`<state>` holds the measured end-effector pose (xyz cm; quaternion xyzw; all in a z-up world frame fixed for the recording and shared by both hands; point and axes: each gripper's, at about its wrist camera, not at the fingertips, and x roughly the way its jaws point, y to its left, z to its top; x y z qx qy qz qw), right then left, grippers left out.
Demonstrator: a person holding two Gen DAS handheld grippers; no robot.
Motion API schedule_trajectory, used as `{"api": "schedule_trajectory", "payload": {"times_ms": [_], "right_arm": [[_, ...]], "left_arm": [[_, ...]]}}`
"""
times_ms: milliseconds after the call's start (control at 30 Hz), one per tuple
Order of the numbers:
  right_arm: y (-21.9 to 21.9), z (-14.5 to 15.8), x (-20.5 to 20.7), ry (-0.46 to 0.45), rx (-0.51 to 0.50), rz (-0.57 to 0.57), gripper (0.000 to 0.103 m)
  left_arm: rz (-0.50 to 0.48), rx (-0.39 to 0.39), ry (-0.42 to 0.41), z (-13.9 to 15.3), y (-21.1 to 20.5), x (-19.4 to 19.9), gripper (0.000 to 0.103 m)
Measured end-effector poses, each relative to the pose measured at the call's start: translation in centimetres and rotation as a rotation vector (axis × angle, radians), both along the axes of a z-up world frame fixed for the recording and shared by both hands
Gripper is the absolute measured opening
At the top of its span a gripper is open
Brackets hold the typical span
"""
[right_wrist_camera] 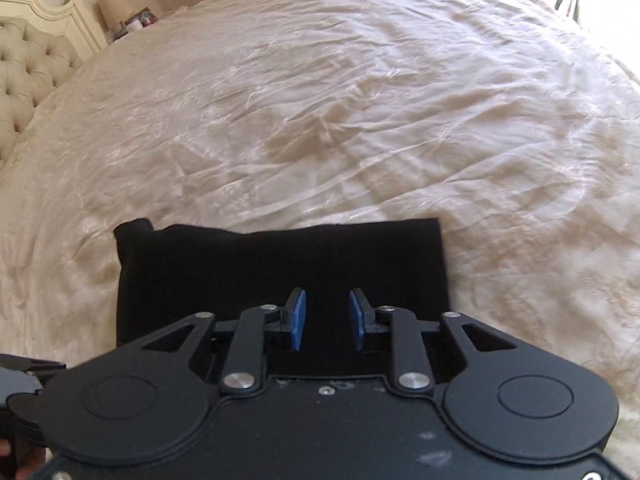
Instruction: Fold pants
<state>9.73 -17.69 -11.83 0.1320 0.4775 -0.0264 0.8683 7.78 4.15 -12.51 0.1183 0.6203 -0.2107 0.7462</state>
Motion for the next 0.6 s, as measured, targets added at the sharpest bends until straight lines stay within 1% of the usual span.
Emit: {"api": "schedule_trajectory", "payload": {"times_ms": [67,133,167,200,300,367,433,500,567,600], "right_arm": [[1.3,-1.6,-0.1,0.056,0.028,0.028,0.026],[2.4,-3.8,-0.2,0.154,0.036,0.041,0.026],[2.7,-4.6,-0.4,0.189,0.028,0.039,0.026],[2.8,-5.3,-0.8,0.202,0.024,0.036,0.027],[2.2,-5.8,-1.3,0.192,0.055,0.011,0.026],[1.9,-5.9,-0.9,0.213,0.072,0.005,0.026],[1.6,-6.1,-0.2,0.238,0.079,0.012,0.025],[1.5,-6.3,0.1,0.253,0.084,0.012,0.025],[1.4,-6.4,0.2,0.26,0.085,0.014,0.025],[1.4,-6.4,0.2,0.261,0.084,0.016,0.025]], "left_arm": [[0.001,-0.029,0.006,0.8,0.6,0.1,0.034],[0.026,-0.069,0.003,1.7,1.5,0.8,0.034],[0.047,-0.082,-0.006,2.1,2.1,1.4,0.034],[0.072,-0.092,-0.016,2.4,2.7,2.2,0.034],[0.173,-0.101,-0.036,2.8,4.6,4.9,0.034],[0.238,-0.077,-0.046,2.6,5.7,6.9,0.034],[0.265,-0.011,-0.065,2.2,6.1,8.5,0.034],[0.241,0.061,-0.092,1.5,5.7,10.1,0.034],[0.19,0.089,-0.094,0.7,5.2,11.1,0.034],[0.156,0.085,-0.079,0.1,5.2,11.6,0.034]]}}
